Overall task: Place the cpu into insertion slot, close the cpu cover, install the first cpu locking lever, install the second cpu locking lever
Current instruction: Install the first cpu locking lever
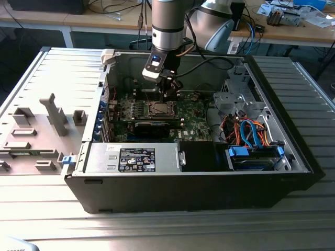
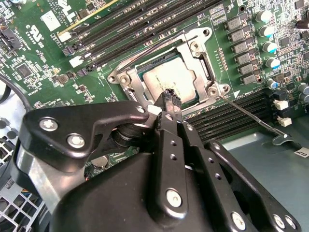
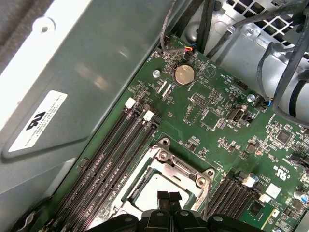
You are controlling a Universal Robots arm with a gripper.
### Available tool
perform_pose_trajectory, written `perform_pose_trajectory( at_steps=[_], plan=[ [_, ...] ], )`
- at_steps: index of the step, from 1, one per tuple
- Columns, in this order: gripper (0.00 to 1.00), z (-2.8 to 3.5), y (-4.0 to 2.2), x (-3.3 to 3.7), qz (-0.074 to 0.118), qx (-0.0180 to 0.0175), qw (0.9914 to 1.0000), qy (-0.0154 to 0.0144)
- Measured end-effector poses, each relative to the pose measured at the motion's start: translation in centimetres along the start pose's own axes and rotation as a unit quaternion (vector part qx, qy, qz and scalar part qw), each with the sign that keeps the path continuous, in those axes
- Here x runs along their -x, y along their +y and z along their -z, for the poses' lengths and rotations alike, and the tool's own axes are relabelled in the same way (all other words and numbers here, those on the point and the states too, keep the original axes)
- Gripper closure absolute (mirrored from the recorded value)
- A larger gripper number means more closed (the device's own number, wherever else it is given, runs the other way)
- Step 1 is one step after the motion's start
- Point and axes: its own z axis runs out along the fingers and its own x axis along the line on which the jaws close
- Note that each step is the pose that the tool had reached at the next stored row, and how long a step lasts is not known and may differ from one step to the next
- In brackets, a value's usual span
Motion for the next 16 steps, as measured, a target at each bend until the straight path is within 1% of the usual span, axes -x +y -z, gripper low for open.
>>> perform_pose_trajectory(
  at_steps=[10,11,12,16],
  plan=[
    [0.89,0.00,0.00,0.00,0.004,0.0003,0.99999,-0.0001],
    [0.89,0.00,0.00,0.00,0.013,0.0008,0.99991,-0.0001],
    [0.89,0.00,0.00,0.00,0.016,0.0018,0.99986,0.0010],
    [0.89,0.00,0.00,0.00,0.017,0.0018,0.99986,0.0010]
  ],
)
